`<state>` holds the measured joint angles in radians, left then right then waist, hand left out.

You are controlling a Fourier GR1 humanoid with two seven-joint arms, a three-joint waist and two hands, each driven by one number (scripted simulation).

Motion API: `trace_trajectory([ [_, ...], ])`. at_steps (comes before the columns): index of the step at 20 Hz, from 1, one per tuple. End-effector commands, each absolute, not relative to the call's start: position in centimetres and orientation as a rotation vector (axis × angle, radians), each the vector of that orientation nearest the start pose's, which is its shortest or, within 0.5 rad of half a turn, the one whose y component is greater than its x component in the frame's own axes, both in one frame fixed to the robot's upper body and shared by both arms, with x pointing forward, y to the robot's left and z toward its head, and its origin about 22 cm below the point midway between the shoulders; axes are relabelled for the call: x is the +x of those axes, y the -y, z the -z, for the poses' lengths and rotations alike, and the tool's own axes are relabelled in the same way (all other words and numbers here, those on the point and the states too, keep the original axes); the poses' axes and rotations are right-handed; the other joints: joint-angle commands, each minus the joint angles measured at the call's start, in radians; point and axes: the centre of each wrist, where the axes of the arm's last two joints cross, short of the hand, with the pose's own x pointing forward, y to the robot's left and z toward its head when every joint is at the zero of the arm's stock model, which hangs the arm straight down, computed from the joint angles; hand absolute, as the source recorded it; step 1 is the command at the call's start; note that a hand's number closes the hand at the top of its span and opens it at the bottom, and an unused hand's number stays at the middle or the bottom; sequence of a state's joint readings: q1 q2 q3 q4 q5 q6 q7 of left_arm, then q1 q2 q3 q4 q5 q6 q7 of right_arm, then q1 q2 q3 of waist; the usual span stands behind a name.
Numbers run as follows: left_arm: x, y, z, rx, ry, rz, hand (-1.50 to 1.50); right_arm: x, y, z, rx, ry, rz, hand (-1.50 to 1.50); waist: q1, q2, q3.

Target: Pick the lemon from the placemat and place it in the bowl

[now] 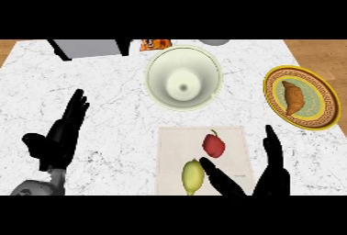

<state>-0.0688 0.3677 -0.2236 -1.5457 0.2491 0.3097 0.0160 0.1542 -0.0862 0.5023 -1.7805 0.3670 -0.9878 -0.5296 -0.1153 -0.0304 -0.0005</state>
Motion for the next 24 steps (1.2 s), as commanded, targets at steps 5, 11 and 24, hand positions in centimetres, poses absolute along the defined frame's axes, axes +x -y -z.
trace_trajectory([
  [5,25.8,-23.6,-2.5,0.114,1.581,0.068,0.0,7.1,8.7,1.0,-1.109,2.125,0.144,-1.5,0.05,0.02,-0.001],
  [11,27.7,-22.6,-4.3,0.105,1.595,0.089,0.0,2.0,6.2,2.1,-1.049,1.917,0.092,-1.5,0.078,0.033,-0.001],
  [24,27.8,-21.8,-2.7,0.064,1.602,0.103,0.0,2.9,7.3,5.0,-1.01,1.715,0.039,-1.5,0.113,0.04,-0.002],
])
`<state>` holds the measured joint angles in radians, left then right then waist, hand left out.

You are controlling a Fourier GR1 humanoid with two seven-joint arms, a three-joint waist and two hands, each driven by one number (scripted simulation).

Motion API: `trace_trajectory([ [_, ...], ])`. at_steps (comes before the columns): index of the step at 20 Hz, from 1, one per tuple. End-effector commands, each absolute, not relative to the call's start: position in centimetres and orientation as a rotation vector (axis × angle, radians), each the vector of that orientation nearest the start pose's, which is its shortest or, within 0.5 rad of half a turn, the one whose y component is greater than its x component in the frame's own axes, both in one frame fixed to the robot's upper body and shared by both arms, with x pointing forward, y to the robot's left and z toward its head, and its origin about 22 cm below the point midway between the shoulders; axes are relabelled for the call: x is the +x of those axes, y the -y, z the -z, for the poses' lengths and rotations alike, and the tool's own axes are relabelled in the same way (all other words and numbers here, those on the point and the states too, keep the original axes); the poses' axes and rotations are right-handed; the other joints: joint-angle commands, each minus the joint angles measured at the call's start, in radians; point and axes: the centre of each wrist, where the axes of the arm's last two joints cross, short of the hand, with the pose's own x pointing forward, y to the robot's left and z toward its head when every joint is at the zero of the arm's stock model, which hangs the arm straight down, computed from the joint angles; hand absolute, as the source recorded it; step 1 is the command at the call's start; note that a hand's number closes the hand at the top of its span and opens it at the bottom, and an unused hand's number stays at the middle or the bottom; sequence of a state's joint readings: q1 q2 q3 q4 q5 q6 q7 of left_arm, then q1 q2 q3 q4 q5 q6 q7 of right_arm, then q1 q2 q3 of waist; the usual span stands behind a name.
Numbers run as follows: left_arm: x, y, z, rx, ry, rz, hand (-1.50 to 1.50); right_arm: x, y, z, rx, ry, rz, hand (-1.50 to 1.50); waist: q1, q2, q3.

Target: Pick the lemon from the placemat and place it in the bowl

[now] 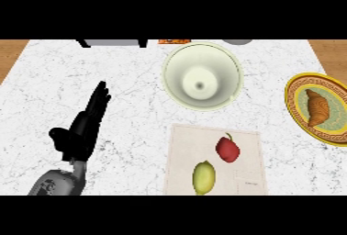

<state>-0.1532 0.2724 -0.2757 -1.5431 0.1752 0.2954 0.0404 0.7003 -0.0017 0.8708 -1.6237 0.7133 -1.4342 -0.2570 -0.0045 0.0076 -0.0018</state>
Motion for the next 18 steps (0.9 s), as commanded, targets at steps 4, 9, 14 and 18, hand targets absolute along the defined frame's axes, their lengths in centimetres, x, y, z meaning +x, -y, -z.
trace_trajectory([
  [4,26.7,-22.0,-3.5,0.053,1.59,0.096,0.0,3.2,6.2,6.9,-0.979,1.716,0.016,-1.5,0.001,-0.007,0.002],
  [9,27.7,-22.1,-2.8,0.082,1.594,0.088,0.0,3.9,5.3,5.8,-0.92,1.814,0.036,-1.5,-0.011,-0.008,0.002],
  [14,27.5,-21.8,-3.9,0.076,1.596,0.094,0.0,4.1,4.7,5.1,-0.873,1.844,0.057,-1.5,-0.006,-0.009,0.002],
  [18,26.8,-20.4,-1.4,0.062,1.584,0.112,0.0,4.5,4.4,5.0,-0.837,1.837,0.076,-1.5,-0.007,-0.009,0.002],
])
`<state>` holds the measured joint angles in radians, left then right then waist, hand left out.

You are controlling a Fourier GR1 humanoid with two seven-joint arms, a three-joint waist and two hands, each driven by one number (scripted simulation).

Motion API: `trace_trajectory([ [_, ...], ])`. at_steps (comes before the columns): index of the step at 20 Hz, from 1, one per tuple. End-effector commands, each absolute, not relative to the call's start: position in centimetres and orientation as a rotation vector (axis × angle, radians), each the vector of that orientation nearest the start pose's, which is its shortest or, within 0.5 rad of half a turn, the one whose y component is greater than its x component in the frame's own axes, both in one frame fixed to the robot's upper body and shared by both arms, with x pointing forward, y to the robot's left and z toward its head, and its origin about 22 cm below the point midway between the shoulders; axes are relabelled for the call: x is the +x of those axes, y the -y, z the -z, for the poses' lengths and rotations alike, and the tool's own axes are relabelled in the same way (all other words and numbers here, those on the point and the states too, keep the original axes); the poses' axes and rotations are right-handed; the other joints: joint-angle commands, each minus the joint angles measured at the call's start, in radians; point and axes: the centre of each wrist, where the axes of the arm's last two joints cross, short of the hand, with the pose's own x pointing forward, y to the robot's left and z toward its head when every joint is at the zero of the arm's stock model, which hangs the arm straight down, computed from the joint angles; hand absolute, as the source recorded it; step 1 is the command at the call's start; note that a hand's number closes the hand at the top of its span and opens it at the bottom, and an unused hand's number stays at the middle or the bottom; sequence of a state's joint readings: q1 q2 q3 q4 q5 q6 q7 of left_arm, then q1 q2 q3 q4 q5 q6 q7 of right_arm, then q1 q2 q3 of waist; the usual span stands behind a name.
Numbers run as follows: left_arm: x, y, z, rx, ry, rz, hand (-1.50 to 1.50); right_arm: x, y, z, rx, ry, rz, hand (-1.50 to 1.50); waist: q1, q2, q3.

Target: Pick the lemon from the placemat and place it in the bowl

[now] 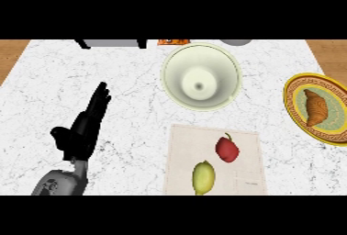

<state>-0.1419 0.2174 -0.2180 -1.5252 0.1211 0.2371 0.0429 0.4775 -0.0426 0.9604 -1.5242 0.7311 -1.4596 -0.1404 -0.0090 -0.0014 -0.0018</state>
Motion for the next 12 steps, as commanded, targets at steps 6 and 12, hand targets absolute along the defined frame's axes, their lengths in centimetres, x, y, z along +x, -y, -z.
trace_trajectory([
  [6,27.0,-20.4,-2.7,0.066,1.598,0.099,0.0,6.7,4.5,5.7,-0.805,1.838,0.08,-1.5,0.002,-0.001,0.003],
  [12,26.8,-22.1,-0.9,0.067,1.581,0.099,0.0,8.7,6.0,6.7,-0.834,1.792,0.083,-1.5,-0.001,-0.002,0.004],
])
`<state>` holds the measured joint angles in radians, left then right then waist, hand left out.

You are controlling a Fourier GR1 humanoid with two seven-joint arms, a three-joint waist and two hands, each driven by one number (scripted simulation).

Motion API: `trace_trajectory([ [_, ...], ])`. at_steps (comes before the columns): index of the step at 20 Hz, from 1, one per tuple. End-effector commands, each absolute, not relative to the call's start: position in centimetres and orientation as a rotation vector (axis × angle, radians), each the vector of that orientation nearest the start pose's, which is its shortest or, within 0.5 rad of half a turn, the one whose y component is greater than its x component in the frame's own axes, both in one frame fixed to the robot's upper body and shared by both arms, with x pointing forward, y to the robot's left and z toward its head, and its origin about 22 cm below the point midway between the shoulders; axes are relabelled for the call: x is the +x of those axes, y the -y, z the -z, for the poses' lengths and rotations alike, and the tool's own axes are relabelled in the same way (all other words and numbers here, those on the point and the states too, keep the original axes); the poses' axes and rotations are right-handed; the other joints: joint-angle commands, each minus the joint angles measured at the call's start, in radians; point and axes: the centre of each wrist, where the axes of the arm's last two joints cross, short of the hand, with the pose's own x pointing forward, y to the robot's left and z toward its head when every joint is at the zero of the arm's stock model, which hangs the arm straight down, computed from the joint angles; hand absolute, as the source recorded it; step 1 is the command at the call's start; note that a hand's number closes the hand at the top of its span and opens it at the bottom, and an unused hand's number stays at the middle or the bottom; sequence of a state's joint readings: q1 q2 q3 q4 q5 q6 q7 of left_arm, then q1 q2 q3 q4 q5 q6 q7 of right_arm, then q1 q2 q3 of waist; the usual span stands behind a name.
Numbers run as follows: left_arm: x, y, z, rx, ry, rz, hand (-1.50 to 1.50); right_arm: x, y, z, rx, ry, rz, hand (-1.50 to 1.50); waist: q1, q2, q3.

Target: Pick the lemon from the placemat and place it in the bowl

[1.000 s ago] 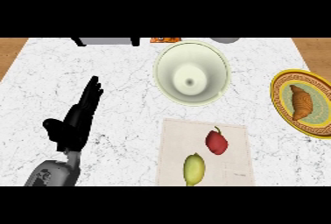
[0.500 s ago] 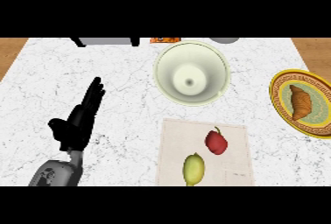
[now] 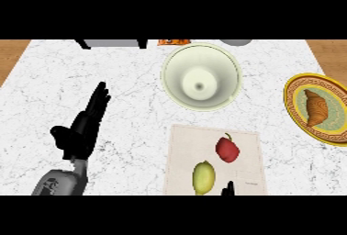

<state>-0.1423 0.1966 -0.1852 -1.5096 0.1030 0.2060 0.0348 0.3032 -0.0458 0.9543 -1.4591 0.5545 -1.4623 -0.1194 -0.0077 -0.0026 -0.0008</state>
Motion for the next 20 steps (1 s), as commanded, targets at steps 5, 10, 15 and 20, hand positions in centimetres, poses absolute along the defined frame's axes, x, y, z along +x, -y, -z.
trace_trajectory([
  [5,26.8,-22.9,-1.6,0.068,1.597,0.109,0.0,11.9,5.9,7.6,-0.862,1.78,0.088,-1.5,0.001,0.001,0.003],
  [10,25.8,-24.1,-4.3,0.069,1.589,0.105,0.0,11.6,7.5,9.0,-0.961,1.686,0.086,-1.5,0.008,0.001,0.001],
  [15,28.4,-21.4,-4.0,0.067,1.601,0.103,0.0,14.1,7.7,10.4,-0.96,1.644,0.045,-1.5,0.004,0.002,0.002],
  [20,27.2,-23.0,-1.7,0.056,1.576,0.11,0.0,13.6,7.3,12.1,-0.95,1.703,-0.117,1.5,0.011,0.004,0.0],
])
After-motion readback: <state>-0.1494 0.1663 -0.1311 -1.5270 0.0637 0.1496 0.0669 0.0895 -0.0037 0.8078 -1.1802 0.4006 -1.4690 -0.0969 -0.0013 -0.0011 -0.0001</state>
